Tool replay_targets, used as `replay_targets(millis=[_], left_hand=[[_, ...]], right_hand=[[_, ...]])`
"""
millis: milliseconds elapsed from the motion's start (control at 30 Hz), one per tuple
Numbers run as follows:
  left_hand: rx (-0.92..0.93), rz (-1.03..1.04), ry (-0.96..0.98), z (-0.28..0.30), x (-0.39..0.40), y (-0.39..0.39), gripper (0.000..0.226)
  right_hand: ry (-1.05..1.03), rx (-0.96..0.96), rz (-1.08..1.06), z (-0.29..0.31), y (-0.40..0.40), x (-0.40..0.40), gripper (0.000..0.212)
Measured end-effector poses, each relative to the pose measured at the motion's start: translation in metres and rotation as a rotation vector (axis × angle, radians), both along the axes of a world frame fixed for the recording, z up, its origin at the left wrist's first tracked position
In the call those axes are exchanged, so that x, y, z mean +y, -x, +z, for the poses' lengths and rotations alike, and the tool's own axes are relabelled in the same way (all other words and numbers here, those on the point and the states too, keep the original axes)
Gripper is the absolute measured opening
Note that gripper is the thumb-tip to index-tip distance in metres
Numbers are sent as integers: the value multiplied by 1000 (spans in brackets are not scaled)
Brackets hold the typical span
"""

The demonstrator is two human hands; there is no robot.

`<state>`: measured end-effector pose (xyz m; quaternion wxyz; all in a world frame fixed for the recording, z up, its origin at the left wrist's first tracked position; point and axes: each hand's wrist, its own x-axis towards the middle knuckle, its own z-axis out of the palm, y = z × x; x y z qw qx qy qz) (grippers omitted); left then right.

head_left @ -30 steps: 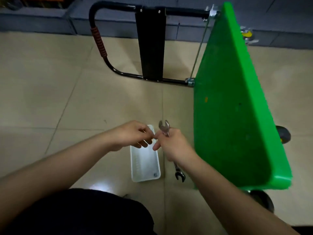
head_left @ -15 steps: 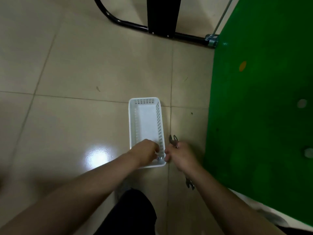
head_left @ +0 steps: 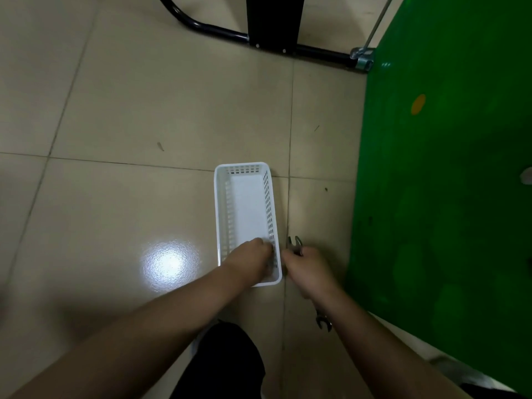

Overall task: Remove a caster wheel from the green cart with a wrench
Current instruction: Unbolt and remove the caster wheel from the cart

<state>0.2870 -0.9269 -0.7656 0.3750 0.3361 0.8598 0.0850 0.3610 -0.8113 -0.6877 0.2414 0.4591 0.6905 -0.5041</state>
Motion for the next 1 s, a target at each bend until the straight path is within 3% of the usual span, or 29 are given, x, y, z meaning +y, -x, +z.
replay_targets(millis=[233,400,600,767,1000], left_hand=[[95,-150,16,4,-7,6,34],[109,42,-107,29,-11,14,17],[210,210,-316,119,-5,38,16],[336,262,-482,223,1,54,15],[534,177,-600,356,28,44,15]], right_hand=[[-12,21,-14,4,1,-3,28],[-39,55,-1,28,7,-3,26],[-60,213,-2,97,25,-9,11],[-128,448,-18,184,36,-10,17],[-226,651,-93,295,33,9,23]])
